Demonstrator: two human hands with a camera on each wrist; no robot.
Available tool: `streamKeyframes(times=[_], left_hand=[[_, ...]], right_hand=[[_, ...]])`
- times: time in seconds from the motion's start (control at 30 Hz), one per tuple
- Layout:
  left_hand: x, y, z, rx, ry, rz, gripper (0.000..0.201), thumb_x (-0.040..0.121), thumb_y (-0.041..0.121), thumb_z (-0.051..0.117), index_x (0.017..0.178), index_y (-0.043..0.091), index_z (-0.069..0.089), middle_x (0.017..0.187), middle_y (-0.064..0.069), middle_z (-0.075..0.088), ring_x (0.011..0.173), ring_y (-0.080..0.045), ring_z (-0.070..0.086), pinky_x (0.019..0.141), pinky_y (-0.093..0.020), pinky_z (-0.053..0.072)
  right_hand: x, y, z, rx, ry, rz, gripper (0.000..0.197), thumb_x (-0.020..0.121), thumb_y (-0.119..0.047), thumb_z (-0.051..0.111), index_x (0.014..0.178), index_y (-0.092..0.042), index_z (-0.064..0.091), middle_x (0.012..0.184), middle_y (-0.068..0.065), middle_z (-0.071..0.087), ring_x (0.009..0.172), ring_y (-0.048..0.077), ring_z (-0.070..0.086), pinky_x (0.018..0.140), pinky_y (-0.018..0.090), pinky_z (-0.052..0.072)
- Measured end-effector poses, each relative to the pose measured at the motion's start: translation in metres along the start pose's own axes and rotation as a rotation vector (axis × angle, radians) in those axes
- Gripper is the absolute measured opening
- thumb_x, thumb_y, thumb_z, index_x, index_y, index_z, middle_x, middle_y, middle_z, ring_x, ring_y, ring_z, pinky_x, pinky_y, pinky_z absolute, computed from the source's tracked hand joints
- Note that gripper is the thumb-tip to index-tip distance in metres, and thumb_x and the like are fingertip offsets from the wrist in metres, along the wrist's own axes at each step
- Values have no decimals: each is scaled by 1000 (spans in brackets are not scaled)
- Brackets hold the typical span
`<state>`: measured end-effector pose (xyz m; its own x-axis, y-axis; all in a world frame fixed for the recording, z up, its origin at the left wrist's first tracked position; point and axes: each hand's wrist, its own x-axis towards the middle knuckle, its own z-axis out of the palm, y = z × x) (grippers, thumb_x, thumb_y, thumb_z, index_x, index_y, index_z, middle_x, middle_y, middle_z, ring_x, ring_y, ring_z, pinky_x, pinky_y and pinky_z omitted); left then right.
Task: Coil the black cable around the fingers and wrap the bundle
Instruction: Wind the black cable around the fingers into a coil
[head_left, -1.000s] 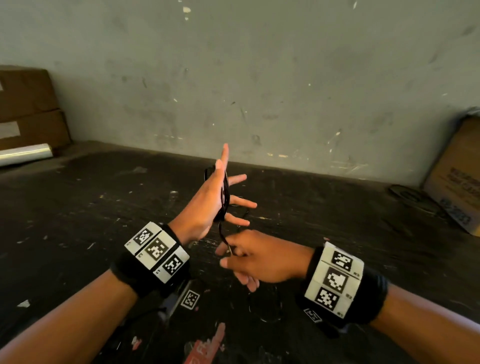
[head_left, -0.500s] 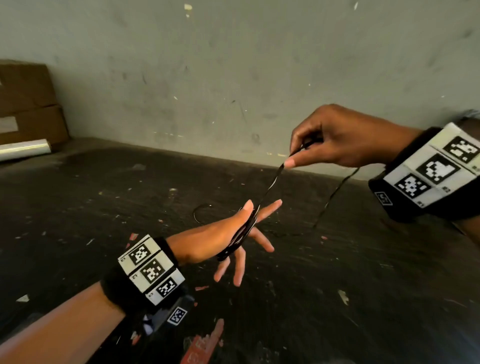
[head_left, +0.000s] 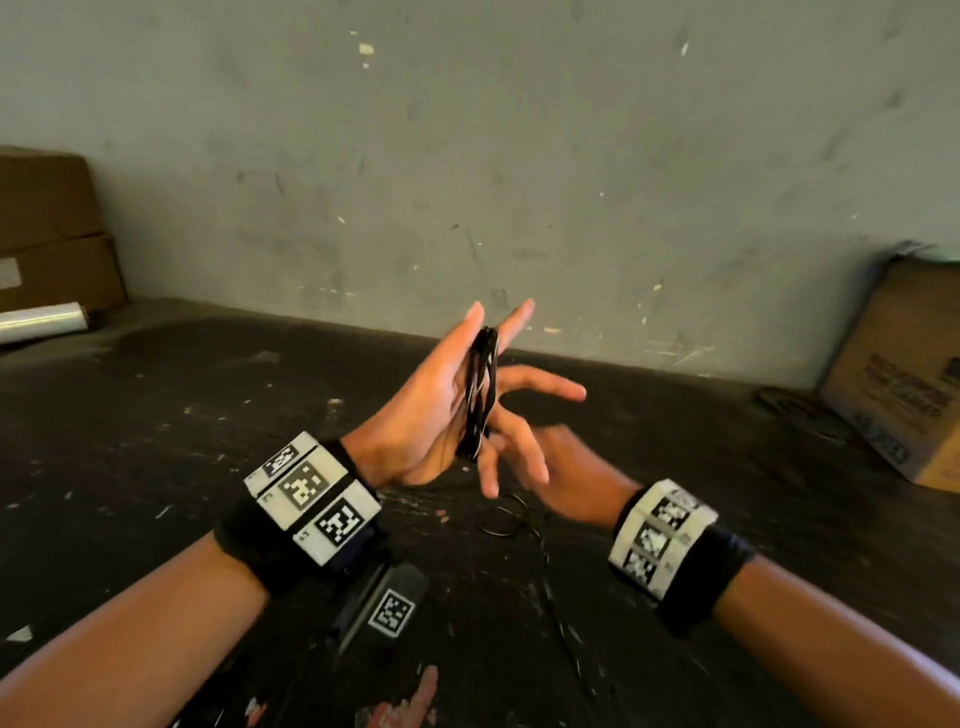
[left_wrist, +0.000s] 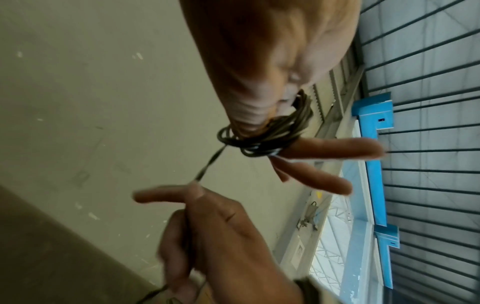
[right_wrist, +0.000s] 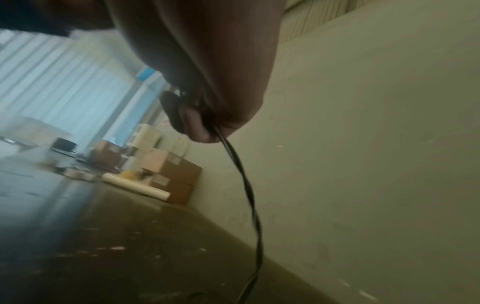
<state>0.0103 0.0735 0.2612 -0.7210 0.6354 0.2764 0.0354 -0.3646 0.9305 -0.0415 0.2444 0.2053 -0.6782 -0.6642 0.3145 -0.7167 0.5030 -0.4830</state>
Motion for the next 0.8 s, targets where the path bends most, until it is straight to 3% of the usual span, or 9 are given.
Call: streamKeyframes(times=[0.07, 0.17, 0.3, 0.37, 0.47, 0.53, 0.6, 0.67, 0.8], left_hand=[[12, 3, -3, -23, 85, 60, 71, 84, 71, 15, 150, 45, 5, 132, -22, 59, 69, -30, 72, 38, -30, 55], [27, 4, -7, -13, 218, 114, 79, 78, 75, 13, 150, 45, -2, 134, -20, 58, 75, -33, 73, 43, -35, 59], [37, -5, -11, 134, 263, 100, 105, 59, 92, 30, 146, 50, -9, 147, -11, 44, 86, -34, 73, 51, -41, 60], [38, -15, -14, 218, 266, 69, 114, 49, 96, 36, 144, 53, -10, 149, -7, 39, 89, -32, 73, 57, -46, 60], [35, -32, -21, 298, 255, -11, 103, 53, 96, 28, 143, 57, -6, 151, -11, 40, 87, -38, 71, 69, -62, 56], [29, -42, -23, 299, 179, -67, 103, 53, 96, 32, 143, 58, -3, 140, -17, 50, 72, -41, 69, 48, -47, 58], [21, -49, -22, 310, 112, -125, 104, 54, 96, 30, 144, 57, -4, 121, -21, 60, 50, -25, 63, 31, -22, 43], [14, -53, -19, 321, 55, -170, 103, 54, 96, 27, 145, 56, 0, 100, -20, 62, 41, -16, 54, 30, -16, 34], [6, -58, -11, 337, -59, -253, 102, 57, 96, 23, 143, 43, 27, 91, -34, 57, 41, -22, 46, 31, -16, 29]], right_hand=[[-3, -8, 15, 10, -64, 49, 28, 101, -23, 40, 113, -8, 60, 71, -2, 60, 61, 8, 57, 60, 27, 48], [-11, -23, 26, -9, -132, 61, 28, 100, -26, 43, 122, -13, 54, 77, -12, 56, 63, -5, 53, 65, 17, 47], [-22, -45, 12, -61, -164, 63, 23, 99, -26, 44, 96, -11, 61, 84, 7, 65, 72, 17, 63, 72, 40, 54], [-26, -55, -2, -100, -166, 50, 25, 99, -26, 45, 83, -14, 58, 74, 0, 61, 63, 10, 58, 63, 31, 50], [-29, -72, -34, -177, -174, 46, 23, 97, -27, 49, 78, -19, 59, 68, -8, 55, 55, 4, 51, 55, 20, 41], [-28, -79, -63, -249, -175, 55, 21, 94, -28, 55, 83, -15, 67, 68, -5, 61, 54, 7, 53, 54, 23, 42], [-25, -83, -93, -328, -185, 39, 19, 89, -30, 62, 81, -15, 70, 64, -6, 61, 52, 5, 52, 53, 20, 40], [-22, -89, -121, -380, -173, 12, 19, 84, -31, 67, 77, -14, 70, 57, -9, 55, 49, 1, 49, 50, 15, 37], [-9, -100, -160, -433, -113, -72, 21, 77, -33, 73, 71, -14, 70, 49, -6, 53, 45, 4, 46, 46, 12, 34]])
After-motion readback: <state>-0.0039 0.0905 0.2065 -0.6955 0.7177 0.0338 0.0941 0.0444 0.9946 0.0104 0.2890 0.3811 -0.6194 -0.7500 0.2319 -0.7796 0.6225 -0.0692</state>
